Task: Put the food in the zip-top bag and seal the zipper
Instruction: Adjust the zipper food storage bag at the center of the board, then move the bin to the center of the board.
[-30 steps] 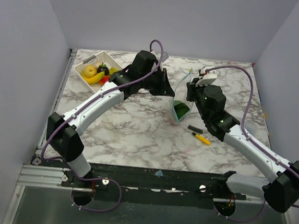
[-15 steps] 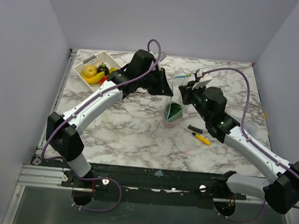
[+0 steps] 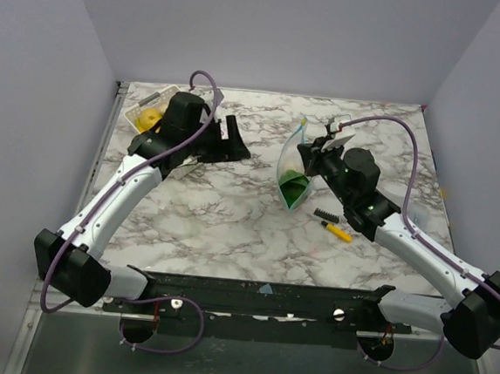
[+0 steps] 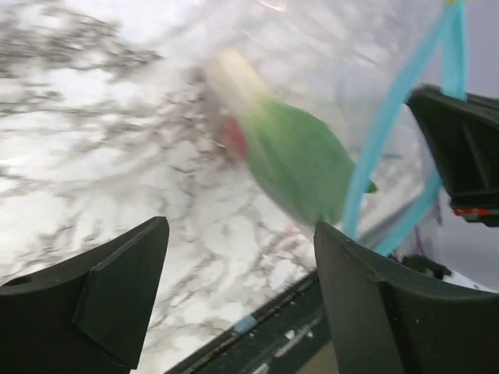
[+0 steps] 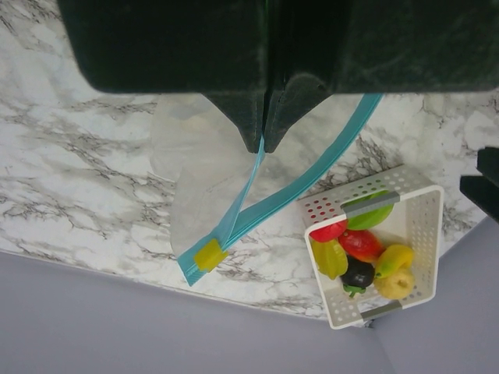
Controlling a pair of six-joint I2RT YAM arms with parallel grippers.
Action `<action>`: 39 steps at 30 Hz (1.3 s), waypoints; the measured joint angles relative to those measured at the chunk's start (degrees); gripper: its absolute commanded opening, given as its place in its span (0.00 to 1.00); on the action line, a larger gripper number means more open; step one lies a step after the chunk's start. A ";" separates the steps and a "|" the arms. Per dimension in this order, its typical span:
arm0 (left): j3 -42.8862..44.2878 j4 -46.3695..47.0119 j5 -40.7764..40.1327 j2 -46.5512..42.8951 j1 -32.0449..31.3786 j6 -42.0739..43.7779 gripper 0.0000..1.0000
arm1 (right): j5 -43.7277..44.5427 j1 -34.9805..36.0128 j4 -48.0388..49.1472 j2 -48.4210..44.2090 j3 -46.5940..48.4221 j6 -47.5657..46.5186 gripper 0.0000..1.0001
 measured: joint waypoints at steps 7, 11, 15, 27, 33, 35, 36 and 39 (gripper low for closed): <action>-2.54 -3.02 -15.04 -4.15 5.22 7.34 0.84 | -0.46 0.00 0.07 0.42 0.00 -0.02 0.00; -1.79 -4.63 -23.28 -0.94 7.43 10.97 0.86 | -0.46 0.00 0.09 0.39 0.00 -0.04 0.00; 1.20 -5.38 -25.81 5.25 10.49 10.91 0.85 | -0.52 0.00 0.11 0.39 0.00 -0.04 0.01; 17.79 -3.80 -16.96 29.14 17.31 9.16 0.81 | -1.53 0.00 0.13 0.39 0.00 -0.26 0.01; 29.81 -7.15 -15.63 40.37 17.44 8.70 0.80 | -1.92 0.00 0.13 0.39 0.00 -0.26 0.00; 32.11 -8.81 -15.63 42.60 17.38 7.74 0.80 | -1.92 0.00 0.13 0.39 0.00 -0.33 0.01; 32.44 -9.11 -15.63 43.21 17.38 7.26 0.80 | -1.92 0.00 0.13 0.39 0.00 -0.39 0.00; 32.59 -10.36 -15.63 44.85 17.38 5.77 0.78 | -1.92 0.00 0.13 0.39 0.00 -0.66 0.00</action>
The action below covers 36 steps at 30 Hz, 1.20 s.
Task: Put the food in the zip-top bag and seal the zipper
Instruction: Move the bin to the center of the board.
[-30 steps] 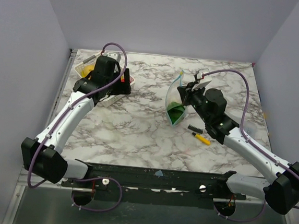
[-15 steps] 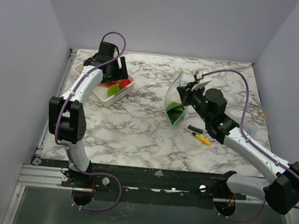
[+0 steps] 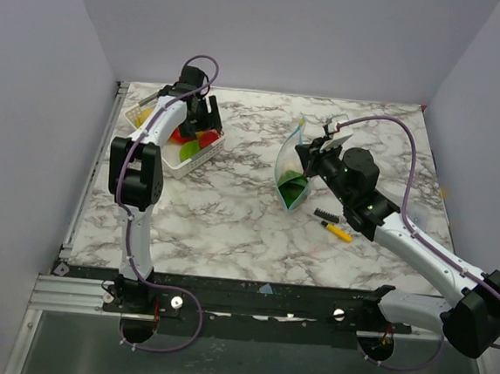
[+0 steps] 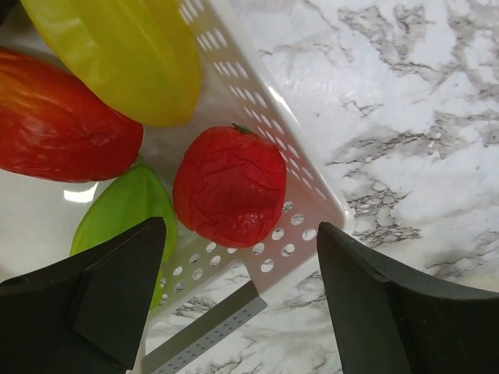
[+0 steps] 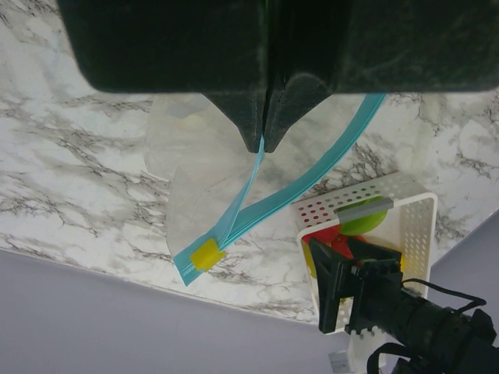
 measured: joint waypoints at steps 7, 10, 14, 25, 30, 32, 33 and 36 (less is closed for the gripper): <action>0.55 -2.27 -0.02 3.58 0.00 -2.23 0.76 | -0.04 0.00 0.00 0.00 0.00 -0.04 0.00; 4.61 -5.16 -0.04 5.49 0.00 -3.06 0.75 | -0.02 0.00 0.00 0.00 0.00 -0.07 0.01; 11.50 -7.69 -0.04 8.59 -0.11 -4.37 0.75 | -0.02 0.00 0.00 0.00 0.00 -0.07 0.00; 3.58 -7.58 2.32 7.78 -0.46 -12.17 0.74 | -0.02 0.00 0.00 -0.02 0.00 -0.11 0.00; -9.46 -4.81 2.23 1.99 -2.45 -15.23 0.75 | -0.09 0.00 -0.02 -0.04 0.00 -0.11 0.00; -15.47 -2.80 2.25 -3.23 -3.04 -16.15 0.72 | -0.22 0.00 0.00 -0.02 0.00 -0.11 0.00; -17.53 -2.19 2.23 -5.16 -3.17 -16.55 0.69 | -0.26 0.00 -0.02 -0.02 0.00 -0.11 0.01; -19.98 -1.38 2.21 -8.55 -3.54 -17.11 0.54 | -0.26 0.00 -0.02 0.00 0.00 -0.11 0.00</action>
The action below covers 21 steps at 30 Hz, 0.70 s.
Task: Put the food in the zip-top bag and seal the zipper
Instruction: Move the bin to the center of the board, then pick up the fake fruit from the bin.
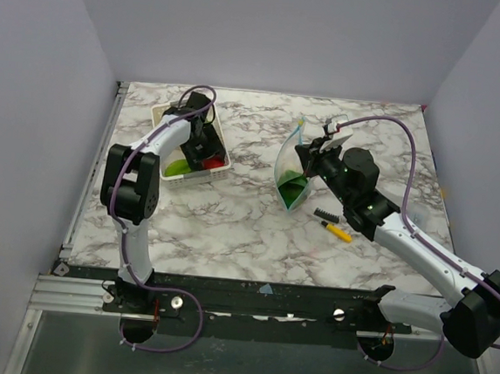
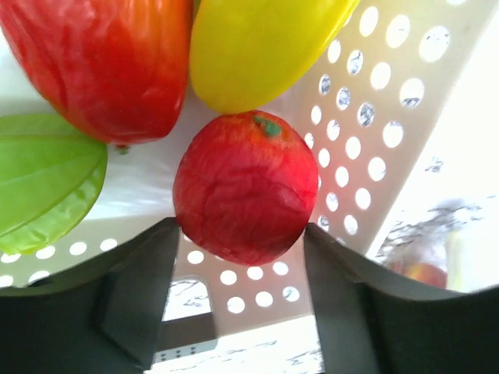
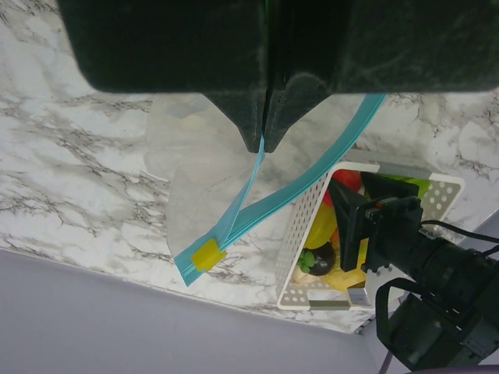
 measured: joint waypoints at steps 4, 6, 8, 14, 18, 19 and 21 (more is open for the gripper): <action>1.14 1.18 0.00 0.35 0.02 0.11 0.25 | 0.00 0.00 0.00 -0.02 0.00 0.00 0.00; 1.40 1.81 0.07 0.50 0.07 0.31 0.22 | 0.00 0.00 0.00 0.00 0.00 0.00 0.00; 1.29 2.29 0.07 0.44 0.07 0.48 0.21 | 0.00 0.00 0.00 0.00 0.00 0.00 0.00; -2.99 3.56 0.00 -4.46 0.07 2.12 0.17 | 0.00 0.00 0.02 0.20 0.00 0.00 0.00; -6.43 5.29 0.61 -11.93 0.07 3.74 0.14 | 0.00 0.00 0.02 0.24 0.00 0.00 0.01; -7.78 6.34 1.09 -14.43 0.07 4.02 0.09 | -0.02 0.00 0.02 0.26 0.00 0.00 0.00; -10.71 7.80 2.19 -19.52 0.07 4.39 0.04 | -0.04 0.00 0.04 0.35 0.00 0.00 0.00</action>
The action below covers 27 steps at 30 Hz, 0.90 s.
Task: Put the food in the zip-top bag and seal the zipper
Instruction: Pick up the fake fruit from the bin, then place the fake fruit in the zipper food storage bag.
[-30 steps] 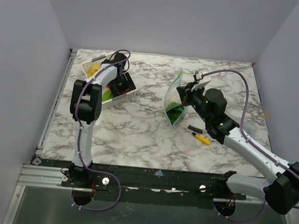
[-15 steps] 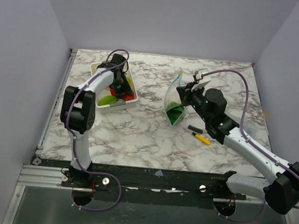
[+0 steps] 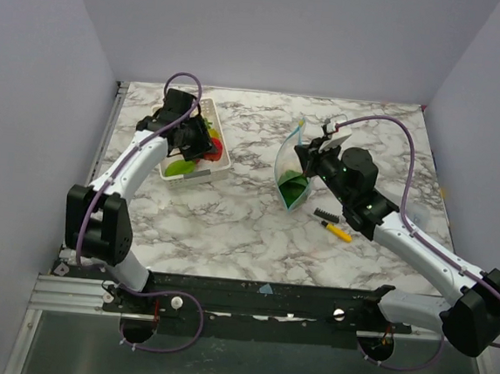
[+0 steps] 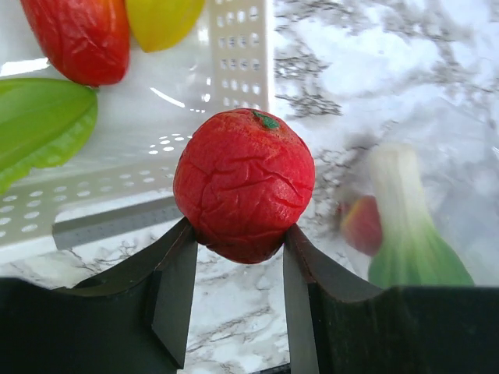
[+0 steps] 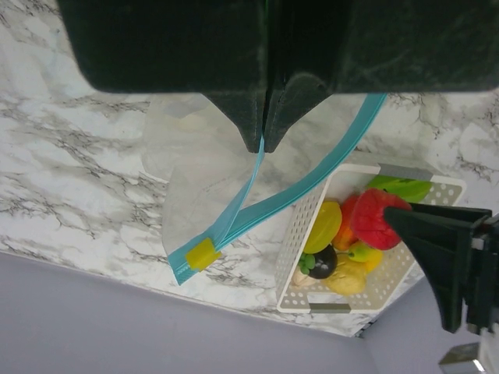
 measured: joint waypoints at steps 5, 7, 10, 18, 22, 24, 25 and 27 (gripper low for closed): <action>-6.03 4.39 4.83 -9.99 -0.31 0.13 0.07 | -0.04 0.02 0.02 0.13 0.00 0.00 0.00; -9.01 6.84 7.37 -14.49 -1.68 0.17 0.07 | -0.07 0.00 0.02 0.13 0.00 0.00 0.00; -11.32 10.88 10.34 -19.52 -5.64 0.37 0.07 | -0.07 0.00 0.04 0.11 0.00 0.00 0.00; -16.55 25.77 12.63 -30.73 -18.56 1.05 0.06 | -0.61 0.00 0.22 0.11 0.00 0.04 0.01; -17.16 31.41 13.20 -30.14 -21.57 0.39 0.05 | -0.57 0.02 0.98 -0.48 -0.85 0.07 0.01; -18.01 33.07 13.25 -28.11 -22.93 -0.28 0.04 | -0.57 0.00 1.64 -1.31 -1.90 0.13 0.00; -18.34 33.31 13.22 -27.08 -23.39 -0.55 0.04 | -0.59 0.00 2.19 -1.73 -2.43 0.20 0.00; -18.73 33.38 13.20 -24.98 -24.09 -1.20 0.02 | -0.70 0.02 3.26 -2.43 -3.37 0.35 0.00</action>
